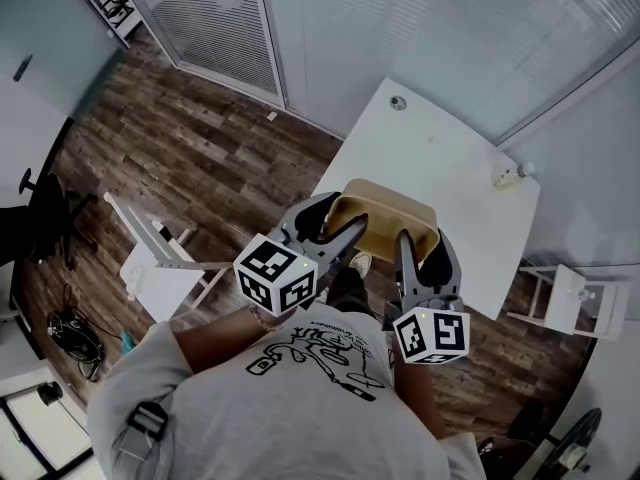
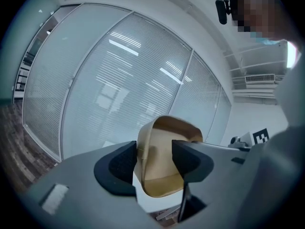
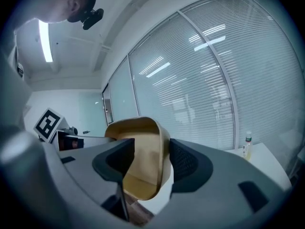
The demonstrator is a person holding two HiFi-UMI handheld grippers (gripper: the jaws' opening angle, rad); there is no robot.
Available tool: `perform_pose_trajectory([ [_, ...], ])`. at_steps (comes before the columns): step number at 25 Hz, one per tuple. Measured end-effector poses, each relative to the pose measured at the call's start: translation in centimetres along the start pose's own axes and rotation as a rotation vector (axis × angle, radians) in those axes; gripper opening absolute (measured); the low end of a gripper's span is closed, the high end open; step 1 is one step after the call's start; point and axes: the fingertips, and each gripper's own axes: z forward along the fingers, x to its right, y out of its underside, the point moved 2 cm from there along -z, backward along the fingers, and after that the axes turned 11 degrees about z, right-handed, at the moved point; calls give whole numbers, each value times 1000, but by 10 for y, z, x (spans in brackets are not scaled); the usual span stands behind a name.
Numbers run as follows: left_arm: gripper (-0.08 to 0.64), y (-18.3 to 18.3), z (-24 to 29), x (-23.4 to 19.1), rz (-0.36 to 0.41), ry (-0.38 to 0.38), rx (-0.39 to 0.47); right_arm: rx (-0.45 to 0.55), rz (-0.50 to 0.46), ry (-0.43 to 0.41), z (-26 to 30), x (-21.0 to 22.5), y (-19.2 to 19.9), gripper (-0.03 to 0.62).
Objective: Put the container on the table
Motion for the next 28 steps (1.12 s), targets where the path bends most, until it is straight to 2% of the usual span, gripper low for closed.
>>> perform_pose_trajectory([
  [19, 225, -37, 198, -11, -1, 32, -43, 0, 42, 39, 92, 157, -76, 201],
  [28, 225, -41, 260, -7, -7, 30, -48, 0, 49, 42, 112, 210, -96, 201],
])
